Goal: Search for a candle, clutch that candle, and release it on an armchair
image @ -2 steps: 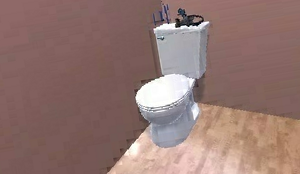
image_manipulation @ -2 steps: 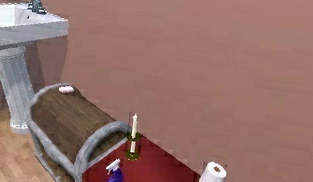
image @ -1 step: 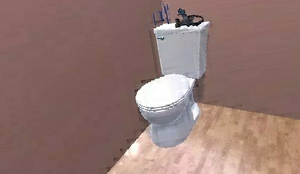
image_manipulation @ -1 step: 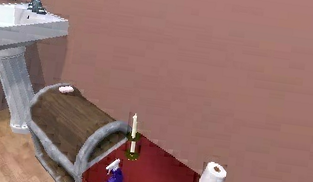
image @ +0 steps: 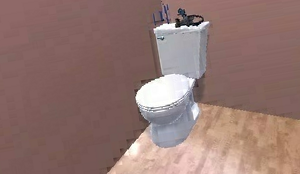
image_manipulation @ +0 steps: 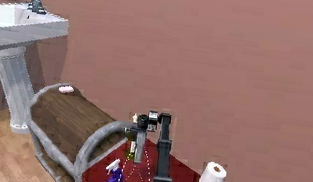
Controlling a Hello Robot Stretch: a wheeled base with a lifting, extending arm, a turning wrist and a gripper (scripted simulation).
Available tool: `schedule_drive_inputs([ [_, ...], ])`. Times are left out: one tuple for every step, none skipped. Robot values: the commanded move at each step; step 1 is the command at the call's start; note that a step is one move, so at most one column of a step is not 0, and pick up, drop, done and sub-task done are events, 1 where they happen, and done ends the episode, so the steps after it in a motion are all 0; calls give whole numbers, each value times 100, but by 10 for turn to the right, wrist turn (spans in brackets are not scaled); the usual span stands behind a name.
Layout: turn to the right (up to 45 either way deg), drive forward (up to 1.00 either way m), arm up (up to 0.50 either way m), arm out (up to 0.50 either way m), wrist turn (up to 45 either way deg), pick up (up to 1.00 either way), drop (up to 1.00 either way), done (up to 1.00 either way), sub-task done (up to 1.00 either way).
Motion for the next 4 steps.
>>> schedule_drive_inputs([
  [0,0,0,0,450,0,0,0,0],
  [0,0,0,0,450,0,0,0,0],
  [0,0,0,0,450,0,0,0,0],
  [0,0,0,0,270,0,0,0,0],
])
